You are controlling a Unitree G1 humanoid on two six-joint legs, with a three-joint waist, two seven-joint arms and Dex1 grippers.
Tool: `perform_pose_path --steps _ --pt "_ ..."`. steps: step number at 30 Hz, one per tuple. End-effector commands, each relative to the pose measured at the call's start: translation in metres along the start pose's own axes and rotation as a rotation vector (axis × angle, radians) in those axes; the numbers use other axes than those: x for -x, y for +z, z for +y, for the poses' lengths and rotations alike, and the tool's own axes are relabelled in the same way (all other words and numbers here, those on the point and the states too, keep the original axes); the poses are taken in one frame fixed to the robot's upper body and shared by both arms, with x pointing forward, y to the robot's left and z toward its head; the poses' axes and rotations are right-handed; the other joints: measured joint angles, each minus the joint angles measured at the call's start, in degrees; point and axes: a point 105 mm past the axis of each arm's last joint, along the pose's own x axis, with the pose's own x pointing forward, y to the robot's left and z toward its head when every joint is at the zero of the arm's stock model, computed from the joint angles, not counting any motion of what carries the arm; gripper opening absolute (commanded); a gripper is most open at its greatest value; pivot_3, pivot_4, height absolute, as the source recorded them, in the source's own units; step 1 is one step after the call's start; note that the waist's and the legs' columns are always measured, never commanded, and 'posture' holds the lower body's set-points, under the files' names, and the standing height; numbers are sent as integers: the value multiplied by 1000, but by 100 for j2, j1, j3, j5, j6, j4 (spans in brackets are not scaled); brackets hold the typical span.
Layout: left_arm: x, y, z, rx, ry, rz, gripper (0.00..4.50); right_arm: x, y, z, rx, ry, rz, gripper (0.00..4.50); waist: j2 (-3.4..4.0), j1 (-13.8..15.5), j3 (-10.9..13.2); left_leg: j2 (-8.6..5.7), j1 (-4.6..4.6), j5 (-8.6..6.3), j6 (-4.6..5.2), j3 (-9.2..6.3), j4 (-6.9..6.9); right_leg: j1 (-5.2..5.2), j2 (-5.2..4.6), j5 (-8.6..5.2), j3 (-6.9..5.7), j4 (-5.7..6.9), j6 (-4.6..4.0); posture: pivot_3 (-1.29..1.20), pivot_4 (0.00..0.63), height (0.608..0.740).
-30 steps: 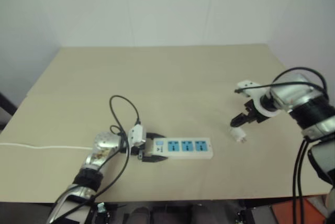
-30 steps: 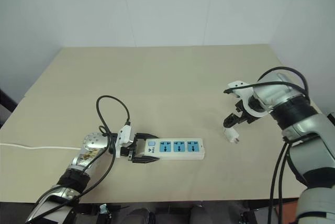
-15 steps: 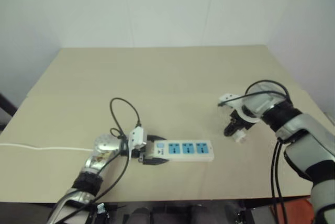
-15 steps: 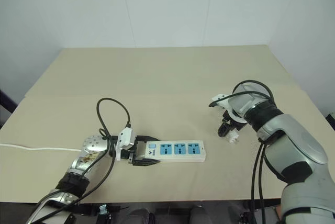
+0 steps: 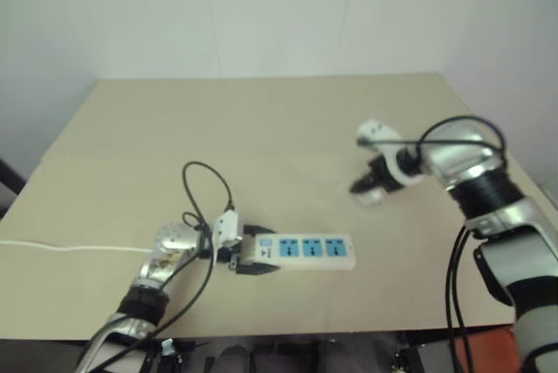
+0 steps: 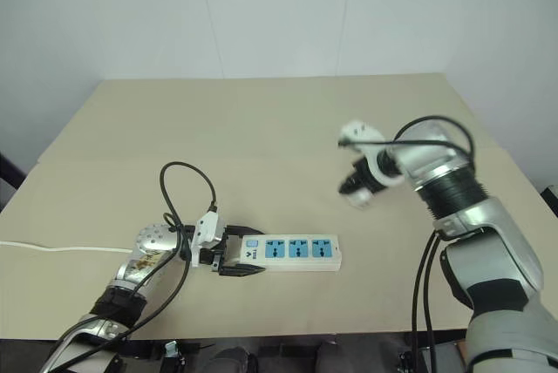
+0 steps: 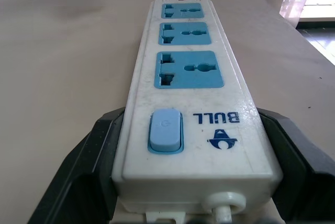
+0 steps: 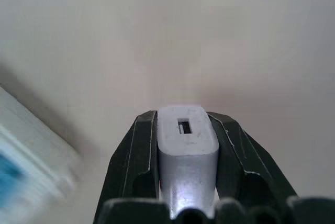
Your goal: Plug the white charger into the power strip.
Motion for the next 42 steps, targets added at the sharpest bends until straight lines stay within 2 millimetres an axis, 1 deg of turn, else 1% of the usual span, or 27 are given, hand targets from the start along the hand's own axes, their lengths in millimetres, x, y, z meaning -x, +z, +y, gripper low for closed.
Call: perform_pose_path --steps 1,3,5,8,11,14,18,21,27,31,37,42 --pt "-1 -16 -9 51 -47 59 3290 22 28 18 156 80 -353 1132 -10 23 -6 1 1 0 0 -4 -1 6 1 0 -4 -1 0 0 150 740" --pt "0 -15 -8 50 -50 61 3290 22 25 29 173 112 -462 1132 -17 15 -10 3 4 -1 1 -3 -1 13 2 0 -4 -3 0 0 150 740" --pt "0 -15 -8 48 -53 62 3290 14 17 39 159 144 -491 1132 -17 -15 -10 1 10 -1 1 2 1 14 1 1 4 -3 1 0 150 740" --pt "1 -15 -8 46 -56 64 3290 1 4 63 239 226 -549 1132 -17 -43 -10 3 23 -1 1 6 1 14 4 0 11 3 0 0 150 740" --pt "3 -15 -8 45 -54 68 3290 -6 -1 84 229 336 -650 1132 -17 -65 -10 3 26 -1 1 6 1 16 5 0 13 5 1 0 150 740" --pt "3 -15 -7 46 -50 69 3290 -12 -9 101 292 437 -682 1132 -17 -63 -9 3 30 -1 1 7 1 18 6 0 15 5 1 0 150 740" --pt "4 -15 -8 46 -45 70 3290 -25 -13 116 281 497 -744 1132 -17 -70 -10 5 33 -1 1 7 0 19 8 0 15 4 1 0 150 740" --pt "6 -16 -8 47 -43 72 3290 -33 -16 122 289 500 -769 1132 -17 -69 -9 6 36 -1 1 7 0 20 11 0 15 8 0 0 150 740" --pt "8 -16 -8 47 -40 77 3290 -46 -17 120 273 459 -804 1132 -17 -72 -9 8 37 -1 1 8 0 19 13 0 16 8 0 0 150 740" --pt "10 -17 -8 48 -39 81 3290 -49 -16 123 276 459 -811 1132 -17 -73 -10 8 39 -1 1 8 0 18 13 -1 17 11 -1 0 150 740" --pt "9 -16 -7 48 -40 80 3290 -51 -27 128 289 473 -780 1132 -17 -73 -9 8 40 -1 1 8 0 19 13 -1 17 11 -1 0 150 740" --pt "8 -16 -8 50 -40 78 3290 -52 -28 131 283 485 -779 1132 -17 -73 -9 8 43 -1 1 9 0 19 13 -2 17 15 -2 0 150 740"
